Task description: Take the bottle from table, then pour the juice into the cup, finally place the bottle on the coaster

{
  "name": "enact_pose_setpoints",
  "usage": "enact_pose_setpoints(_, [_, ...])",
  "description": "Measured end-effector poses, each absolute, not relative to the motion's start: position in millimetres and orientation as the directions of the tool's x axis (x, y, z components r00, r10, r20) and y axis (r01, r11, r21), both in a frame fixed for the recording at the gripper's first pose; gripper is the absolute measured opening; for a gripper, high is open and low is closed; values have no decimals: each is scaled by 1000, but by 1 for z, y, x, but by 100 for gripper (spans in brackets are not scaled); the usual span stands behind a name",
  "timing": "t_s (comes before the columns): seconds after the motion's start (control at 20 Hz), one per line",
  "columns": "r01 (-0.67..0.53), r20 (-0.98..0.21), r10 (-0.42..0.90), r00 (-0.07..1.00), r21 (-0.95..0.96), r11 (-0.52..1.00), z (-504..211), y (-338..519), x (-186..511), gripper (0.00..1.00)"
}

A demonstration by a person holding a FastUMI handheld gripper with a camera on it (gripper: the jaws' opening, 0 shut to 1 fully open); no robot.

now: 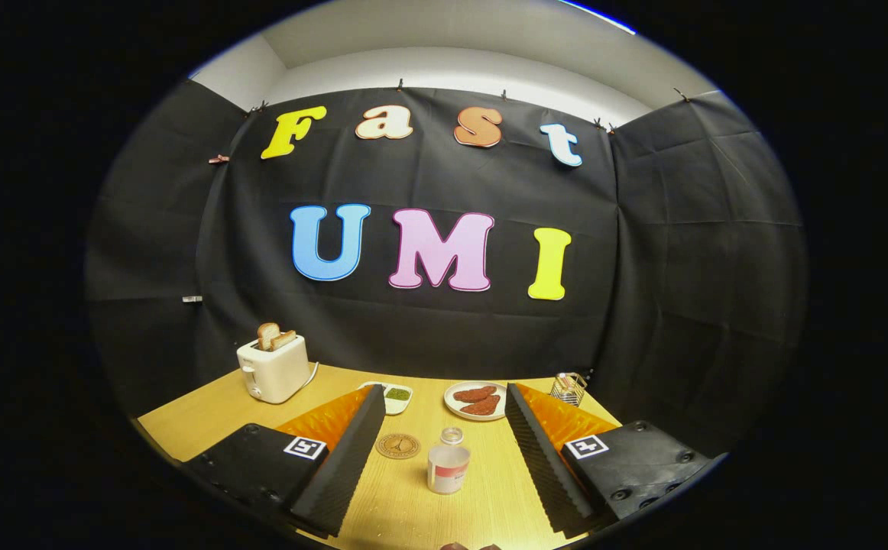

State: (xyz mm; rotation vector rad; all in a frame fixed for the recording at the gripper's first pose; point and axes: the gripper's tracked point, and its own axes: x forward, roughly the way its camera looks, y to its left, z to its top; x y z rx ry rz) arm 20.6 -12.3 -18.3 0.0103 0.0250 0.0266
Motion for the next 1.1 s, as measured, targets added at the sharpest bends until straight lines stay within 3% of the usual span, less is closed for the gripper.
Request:
enact_pose_setpoints(0.45, [-50, -31, 51, 998, 25, 998, -32, -23, 42, 97])
enact_pose_setpoints(1.1, [-153, -67, 157, 985, 61, 986, -107, -21, 81, 97])
